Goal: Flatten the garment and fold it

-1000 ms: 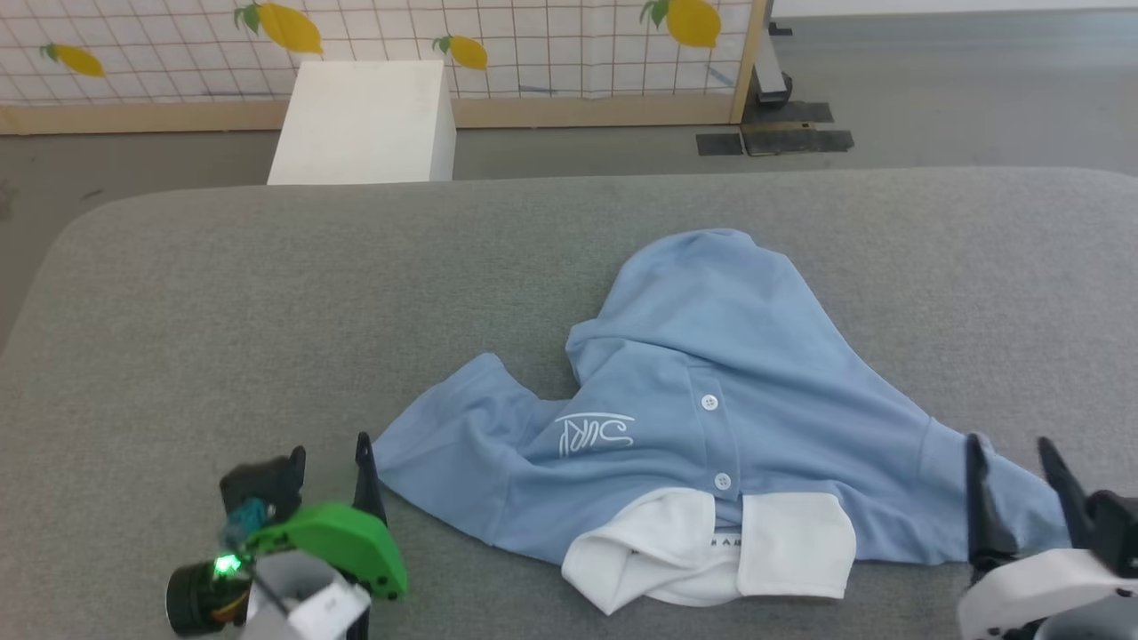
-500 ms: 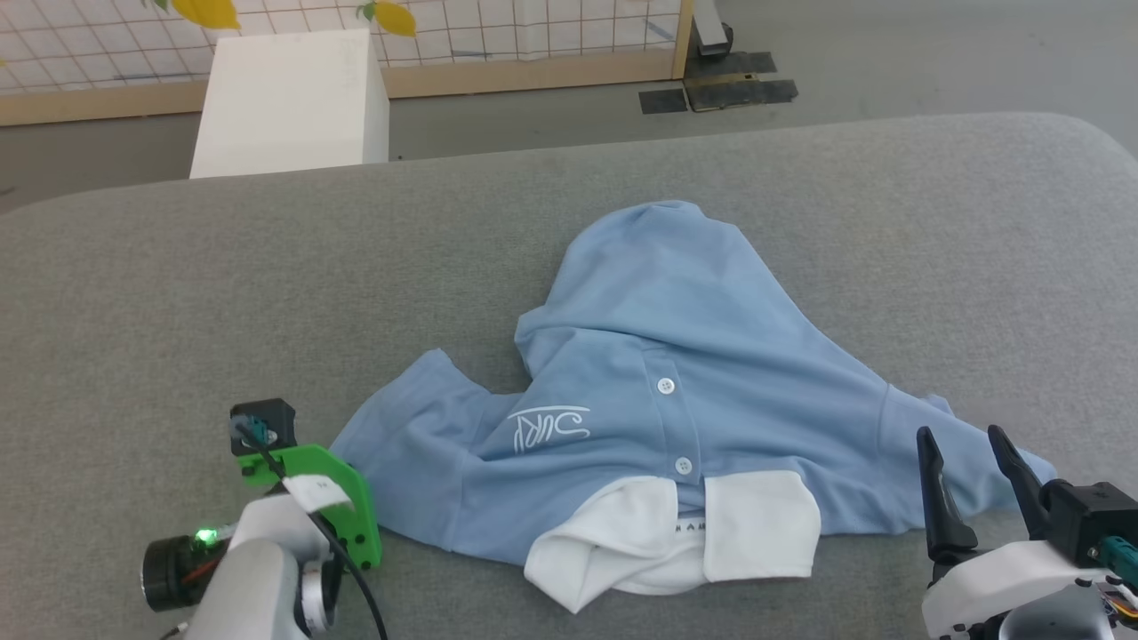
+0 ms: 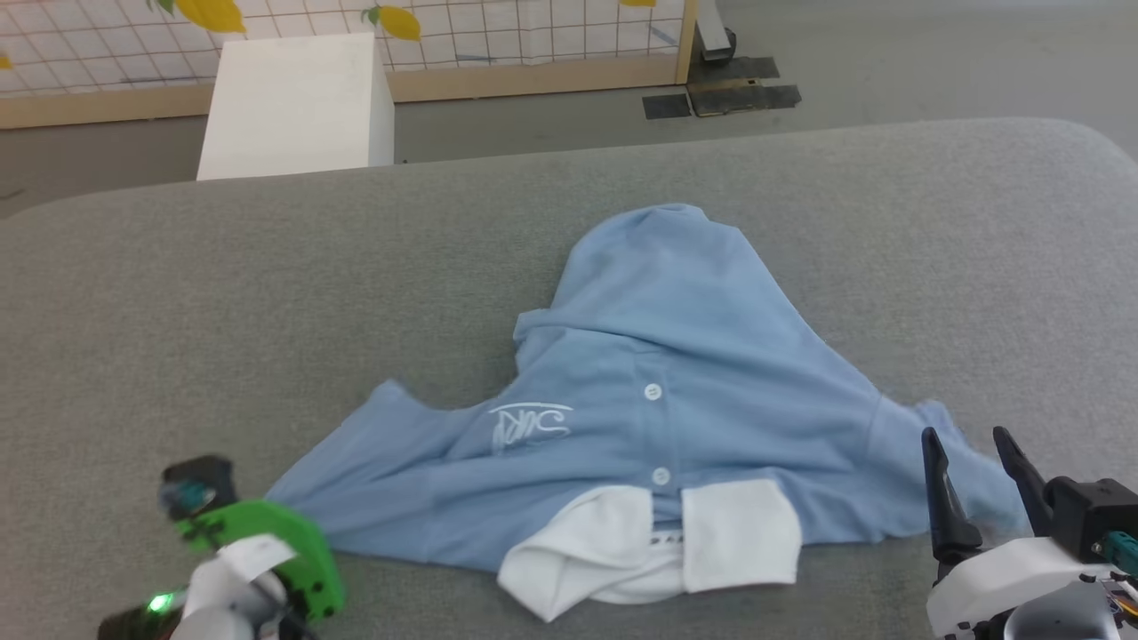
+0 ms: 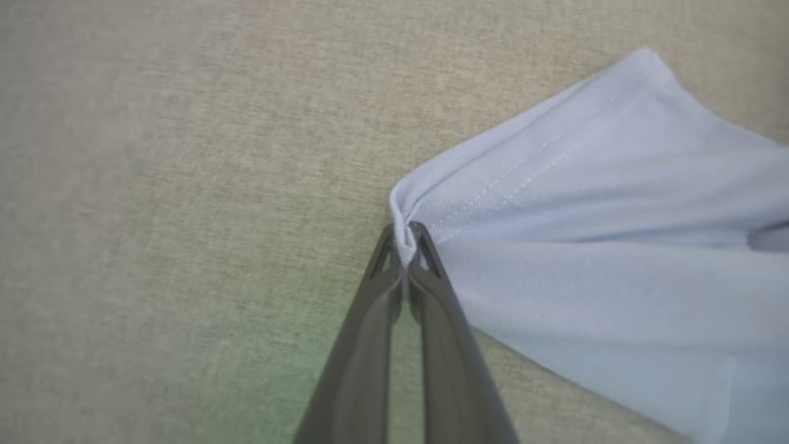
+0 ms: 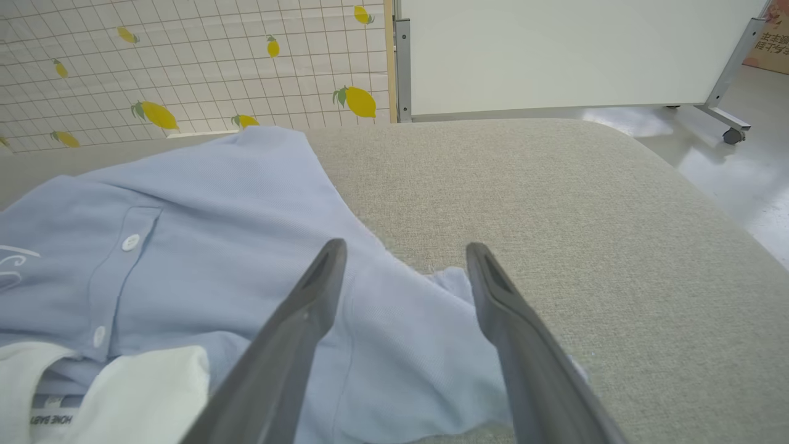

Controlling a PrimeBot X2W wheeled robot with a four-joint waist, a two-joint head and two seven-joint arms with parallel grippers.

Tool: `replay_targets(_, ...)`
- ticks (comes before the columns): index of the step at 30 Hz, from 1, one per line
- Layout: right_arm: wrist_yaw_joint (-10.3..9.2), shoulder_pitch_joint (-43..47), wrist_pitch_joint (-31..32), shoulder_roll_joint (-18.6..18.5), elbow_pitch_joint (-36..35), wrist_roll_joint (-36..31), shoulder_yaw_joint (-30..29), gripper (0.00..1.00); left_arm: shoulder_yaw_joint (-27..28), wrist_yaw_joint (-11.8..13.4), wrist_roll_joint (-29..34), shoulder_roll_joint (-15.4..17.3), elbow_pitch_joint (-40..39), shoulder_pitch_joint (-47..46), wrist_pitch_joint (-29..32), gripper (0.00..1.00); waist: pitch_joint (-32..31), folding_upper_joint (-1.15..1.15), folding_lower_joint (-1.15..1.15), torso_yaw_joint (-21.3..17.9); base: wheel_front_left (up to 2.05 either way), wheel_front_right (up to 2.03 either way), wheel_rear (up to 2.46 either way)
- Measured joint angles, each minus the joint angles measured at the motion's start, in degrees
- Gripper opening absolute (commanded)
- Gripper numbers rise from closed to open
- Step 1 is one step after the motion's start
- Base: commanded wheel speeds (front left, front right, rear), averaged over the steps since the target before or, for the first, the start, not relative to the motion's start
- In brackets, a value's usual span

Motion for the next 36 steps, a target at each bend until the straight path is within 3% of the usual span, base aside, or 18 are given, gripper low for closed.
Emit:
replay_targets(6, 0.00, 0.43, 4.87, 0.00, 0.65, -0.27, -1.92, 1.00, 3.12, 1.02, -1.79, 0.16, -1.92, 5.42, -1.64, 0.00, -0.83, 0.00, 0.00, 1.49, 0.00, 0.00, 0.00)
replay_targets(13, 0.00, 2.71, 18.74, -0.04, 3.79, 1.30, -7.47, 1.00, 2.30, 1.02, -2.12, -0.10, -3.85, 7.32, -1.51, 0.00, -1.13, 0.00, 0.00, 3.84, 0.00, 0.00, 0.00)
replay_targets(24, -0.01, 0.30, 34.24, -0.25, 5.39, -0.13, -6.28, 1.00, 0.57, 1.02, -2.12, -0.87, -5.75, 7.05, -1.45, 0.00, 1.20, 0.00, 0.00, 5.37, 0.00, 0.00, 0.00)
replay_targets(25, -0.02, -0.05, 36.31, -0.35, 5.09, -0.07, -6.09, 0.91, 0.49, 1.02, -2.12, -0.86, -5.84, 7.01, -1.45, 0.00, 1.44, 0.00, 0.00, 5.46, 0.00, 0.00, 0.00)
replay_targets(26, -0.02, -0.18, 37.65, -0.44, 4.72, 0.04, -6.02, 0.36, 0.45, 1.01, -2.12, -0.86, -5.89, 6.97, -1.45, 0.00, 1.62, 0.00, 0.00, 5.53, 0.00, 0.00, 0.00)
replay_targets(27, -0.02, -0.27, 39.32, -0.55, 4.12, 0.13, -5.79, 0.08, 0.37, 1.00, -2.12, -0.86, -5.92, 6.93, -1.45, 0.00, 1.81, 0.00, 0.00, 5.61, 0.00, 0.00, 0.00)
replay_targets(28, -0.02, -0.31, 40.73, -0.62, 3.57, 0.21, -5.64, 0.00, 0.32, 1.00, -2.12, -0.86, -5.95, 6.91, -1.46, 0.00, 1.97, 0.00, 0.00, 5.68, 0.00, 0.00, 0.00)
replay_targets(36, -0.02, 0.94, 45.08, -0.20, -3.57, 3.85, -5.97, 0.00, 0.55, -0.13, -4.07, -0.89, -8.33, 6.08, -4.05, 0.00, 2.03, 0.00, 0.00, 5.39, 0.00, 0.00, 0.00)
